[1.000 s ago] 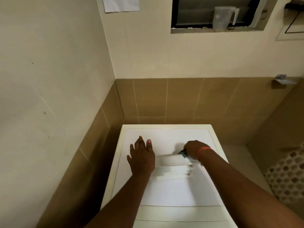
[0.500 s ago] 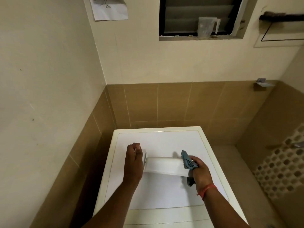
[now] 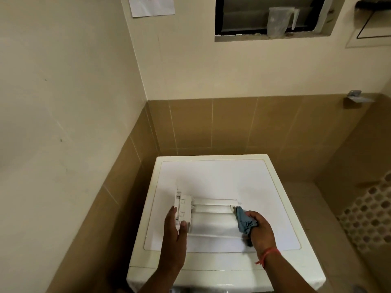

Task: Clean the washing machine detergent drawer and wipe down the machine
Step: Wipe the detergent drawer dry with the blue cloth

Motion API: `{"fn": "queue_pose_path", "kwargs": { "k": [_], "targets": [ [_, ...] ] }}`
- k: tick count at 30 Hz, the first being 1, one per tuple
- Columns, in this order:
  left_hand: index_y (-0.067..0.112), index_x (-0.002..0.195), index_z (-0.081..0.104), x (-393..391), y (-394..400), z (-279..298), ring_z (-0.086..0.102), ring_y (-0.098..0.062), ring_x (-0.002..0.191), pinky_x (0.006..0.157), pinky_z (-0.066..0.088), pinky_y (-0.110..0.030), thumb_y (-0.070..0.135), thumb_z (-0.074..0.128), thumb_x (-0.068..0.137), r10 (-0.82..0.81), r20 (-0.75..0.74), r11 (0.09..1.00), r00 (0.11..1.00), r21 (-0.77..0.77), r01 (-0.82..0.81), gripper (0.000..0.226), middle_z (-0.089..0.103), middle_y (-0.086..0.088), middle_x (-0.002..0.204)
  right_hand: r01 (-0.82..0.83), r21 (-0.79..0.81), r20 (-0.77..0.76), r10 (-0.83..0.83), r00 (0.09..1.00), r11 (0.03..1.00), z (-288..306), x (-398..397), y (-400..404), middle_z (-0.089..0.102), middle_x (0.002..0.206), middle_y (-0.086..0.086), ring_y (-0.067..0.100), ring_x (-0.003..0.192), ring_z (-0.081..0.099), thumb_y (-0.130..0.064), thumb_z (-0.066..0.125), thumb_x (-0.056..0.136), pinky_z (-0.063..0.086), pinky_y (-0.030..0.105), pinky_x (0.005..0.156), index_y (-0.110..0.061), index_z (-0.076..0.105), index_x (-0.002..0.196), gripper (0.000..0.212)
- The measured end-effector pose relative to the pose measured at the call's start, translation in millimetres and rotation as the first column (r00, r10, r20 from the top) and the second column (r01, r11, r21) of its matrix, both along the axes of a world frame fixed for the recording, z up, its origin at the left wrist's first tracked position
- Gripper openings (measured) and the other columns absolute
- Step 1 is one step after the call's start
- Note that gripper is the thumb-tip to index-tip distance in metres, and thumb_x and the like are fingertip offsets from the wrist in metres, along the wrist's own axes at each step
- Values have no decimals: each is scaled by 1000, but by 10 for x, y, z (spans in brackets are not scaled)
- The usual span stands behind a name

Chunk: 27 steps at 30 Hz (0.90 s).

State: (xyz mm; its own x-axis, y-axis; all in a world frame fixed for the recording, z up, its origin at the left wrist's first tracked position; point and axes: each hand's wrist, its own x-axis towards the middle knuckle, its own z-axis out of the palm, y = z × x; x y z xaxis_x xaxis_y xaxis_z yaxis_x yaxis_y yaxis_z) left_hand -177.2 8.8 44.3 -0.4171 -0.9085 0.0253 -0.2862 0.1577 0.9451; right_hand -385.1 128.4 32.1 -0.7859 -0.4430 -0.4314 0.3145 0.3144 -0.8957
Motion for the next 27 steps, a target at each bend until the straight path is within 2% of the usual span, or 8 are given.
{"fn": "queue_pose_path", "kwargs": {
  "k": [7,10,12,15,18,22,24,27],
  "targets": [
    [29,148,30,51,-15,-10,33,-6,137,103,30,-18,53,36,95,55,15,997,998,52,-55,59,33,8,153,137,-38,-32,-139,990,990,325,-57,-32,66,92,13,25,69,56,9,37,89,45,28,57,-12,68,101,39],
    [24,146,36,49,-204,77,39,-9,133,98,34,-11,47,34,97,88,28,996,996,25,-89,54,39,4,150,241,-140,1,-244,970,960,537,-45,-184,67,103,11,26,86,62,5,38,90,52,33,79,-10,67,104,35],
    [19,144,40,-11,-409,181,40,-6,129,89,32,0,39,32,102,95,26,995,995,34,-96,47,42,2,147,78,-84,-22,-80,997,993,607,60,-415,70,101,16,31,89,65,2,41,90,53,41,86,-11,69,101,32],
    [22,146,36,-159,-732,263,39,-17,137,100,29,-18,40,27,104,54,66,993,996,98,-60,46,38,1,152,-184,65,-100,190,977,981,755,307,-862,69,103,17,31,93,65,-2,48,91,54,36,80,-2,66,106,23],
    [23,151,28,-300,-911,258,31,-20,143,109,23,-27,43,24,104,9,104,990,995,137,-23,51,30,2,157,-333,283,-463,432,774,900,859,601,-1276,62,105,4,23,100,61,2,62,81,47,15,74,-11,60,119,41],
    [26,153,24,-435,-990,182,25,-15,146,121,18,-41,49,25,102,-53,-95,944,994,320,81,56,26,3,158,-398,651,-619,755,215,646,499,994,-1536,59,114,9,28,104,52,-8,53,85,47,31,83,-16,49,134,50],
    [32,153,21,-476,-995,102,18,-11,147,122,13,-43,69,21,89,-43,-95,913,995,401,78,74,20,8,160,-392,649,-624,751,217,652,429,1065,-1480,54,116,6,25,105,44,-2,56,80,48,32,85,-16,44,139,62],
    [36,152,21,-523,-984,1,15,-13,148,122,11,-48,77,10,80,1,6,948,1000,320,-3,83,17,8,162,-410,576,-682,692,236,708,425,1116,-1278,55,114,5,24,103,44,2,55,81,46,29,86,-12,55,128,50]
  ]
}}
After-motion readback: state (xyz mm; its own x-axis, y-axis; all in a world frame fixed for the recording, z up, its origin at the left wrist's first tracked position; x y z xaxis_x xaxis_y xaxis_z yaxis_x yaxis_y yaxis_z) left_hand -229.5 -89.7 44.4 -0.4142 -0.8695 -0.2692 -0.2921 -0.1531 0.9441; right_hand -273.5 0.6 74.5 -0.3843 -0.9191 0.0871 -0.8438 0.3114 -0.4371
